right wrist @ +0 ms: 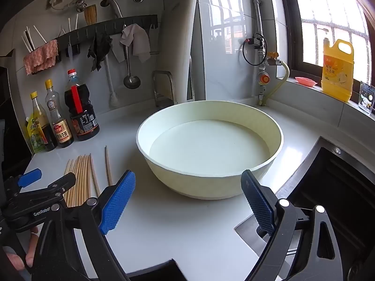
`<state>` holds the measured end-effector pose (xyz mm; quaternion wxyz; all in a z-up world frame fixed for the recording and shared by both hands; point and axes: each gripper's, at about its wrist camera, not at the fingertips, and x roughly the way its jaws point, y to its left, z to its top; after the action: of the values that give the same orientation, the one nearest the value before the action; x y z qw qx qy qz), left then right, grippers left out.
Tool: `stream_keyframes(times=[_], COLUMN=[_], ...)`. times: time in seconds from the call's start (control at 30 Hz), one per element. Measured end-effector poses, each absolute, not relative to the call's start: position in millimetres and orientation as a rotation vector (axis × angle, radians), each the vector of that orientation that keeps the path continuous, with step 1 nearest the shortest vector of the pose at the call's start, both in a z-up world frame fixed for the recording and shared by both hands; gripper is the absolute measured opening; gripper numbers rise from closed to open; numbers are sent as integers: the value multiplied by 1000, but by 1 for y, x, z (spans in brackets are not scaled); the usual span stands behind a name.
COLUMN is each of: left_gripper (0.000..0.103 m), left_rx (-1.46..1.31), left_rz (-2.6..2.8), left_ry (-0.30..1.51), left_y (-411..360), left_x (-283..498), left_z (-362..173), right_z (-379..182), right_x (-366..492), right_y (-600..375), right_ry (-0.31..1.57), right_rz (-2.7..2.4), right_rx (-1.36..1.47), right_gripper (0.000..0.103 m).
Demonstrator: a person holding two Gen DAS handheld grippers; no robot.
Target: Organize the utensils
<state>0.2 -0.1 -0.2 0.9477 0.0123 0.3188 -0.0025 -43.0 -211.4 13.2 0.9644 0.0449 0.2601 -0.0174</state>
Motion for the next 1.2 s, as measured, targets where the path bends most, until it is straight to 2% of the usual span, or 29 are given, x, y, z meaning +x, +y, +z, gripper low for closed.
stream_keyframes(times=[1.2], left_gripper=[97], left_rx=[71], left_rz=[-1], left_ry=[681], left_y=[-9], left_x=[3], left_z=[-8], right_z=[8], right_x=[-39], right_y=[-212], right_ry=[562], right_rz=[-85], right_rx=[70], right_gripper=[87])
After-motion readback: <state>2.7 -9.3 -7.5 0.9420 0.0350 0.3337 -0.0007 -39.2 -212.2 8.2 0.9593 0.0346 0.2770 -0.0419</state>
